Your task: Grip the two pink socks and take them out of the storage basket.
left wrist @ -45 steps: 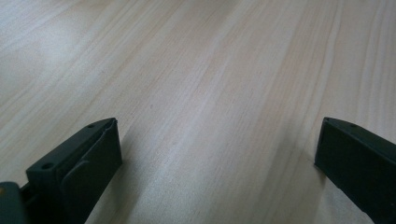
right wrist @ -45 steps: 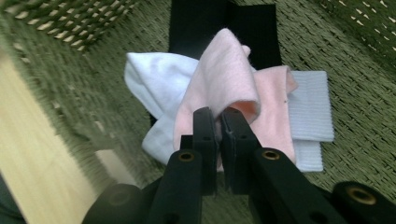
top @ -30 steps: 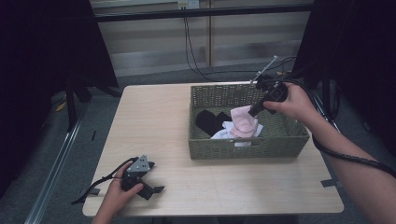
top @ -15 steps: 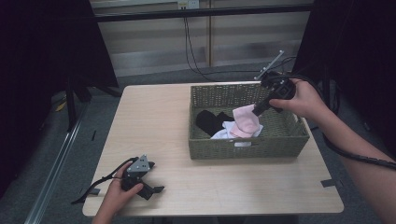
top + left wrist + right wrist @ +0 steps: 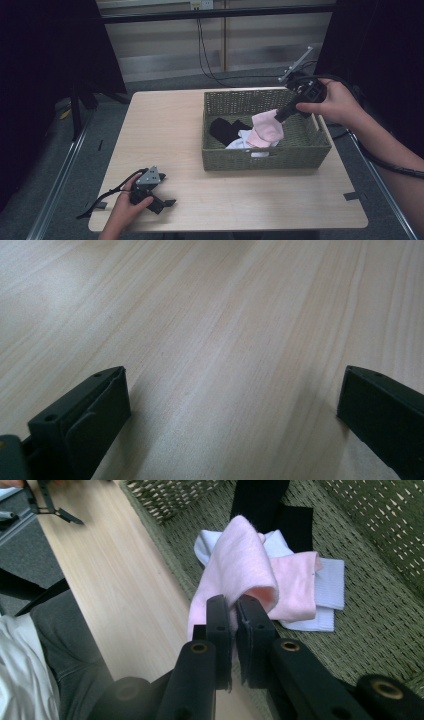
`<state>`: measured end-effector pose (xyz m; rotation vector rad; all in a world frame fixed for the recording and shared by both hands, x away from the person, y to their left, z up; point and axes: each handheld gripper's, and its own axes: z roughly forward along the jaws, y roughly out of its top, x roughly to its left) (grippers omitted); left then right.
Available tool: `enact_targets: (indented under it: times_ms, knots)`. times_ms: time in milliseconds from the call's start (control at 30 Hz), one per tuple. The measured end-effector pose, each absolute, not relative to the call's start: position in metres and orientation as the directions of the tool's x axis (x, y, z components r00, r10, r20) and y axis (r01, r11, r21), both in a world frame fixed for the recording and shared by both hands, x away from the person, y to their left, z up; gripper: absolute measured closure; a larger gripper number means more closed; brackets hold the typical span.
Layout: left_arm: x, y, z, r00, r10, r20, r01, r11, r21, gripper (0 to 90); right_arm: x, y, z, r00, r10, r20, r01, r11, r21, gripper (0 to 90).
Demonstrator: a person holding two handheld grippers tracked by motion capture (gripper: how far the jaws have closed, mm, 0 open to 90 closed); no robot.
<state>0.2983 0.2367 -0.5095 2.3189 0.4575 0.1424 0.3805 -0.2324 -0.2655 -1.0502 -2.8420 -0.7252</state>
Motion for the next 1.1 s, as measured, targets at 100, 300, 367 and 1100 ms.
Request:
enact_targets:
  times_ms: [100, 300, 367, 1100]
  knots:
    - [0.298, 0.237, -0.51, 0.929, 0.367, -0.035, 0.283, -0.65, 0.705, 0.0, 0.376, -0.232, -0.261, -0.782, 0.595, 0.186, 0.611, 0.669, 0.423, 84.5]
    - [0.298, 0.237, -0.509, 0.93, 0.366, -0.034, 0.282, -0.651, 0.704, 0.0, 0.364, -0.23, -0.258, -0.803, 0.564, 0.194, 0.586, 0.686, 0.431, 84.3]
    - [0.298, 0.237, -0.509, 0.93, 0.367, -0.034, 0.283, -0.651, 0.704, 0.0, 0.359, -0.23, -0.257, -0.81, 0.555, 0.192, 0.577, 0.69, 0.437, 84.3]
    - [0.298, 0.237, -0.51, 0.929, 0.368, -0.034, 0.283, -0.648, 0.707, 0.0, 0.321, -0.205, -0.273, -0.876, 0.414, 0.248, 0.482, 0.764, 0.428, 84.3]
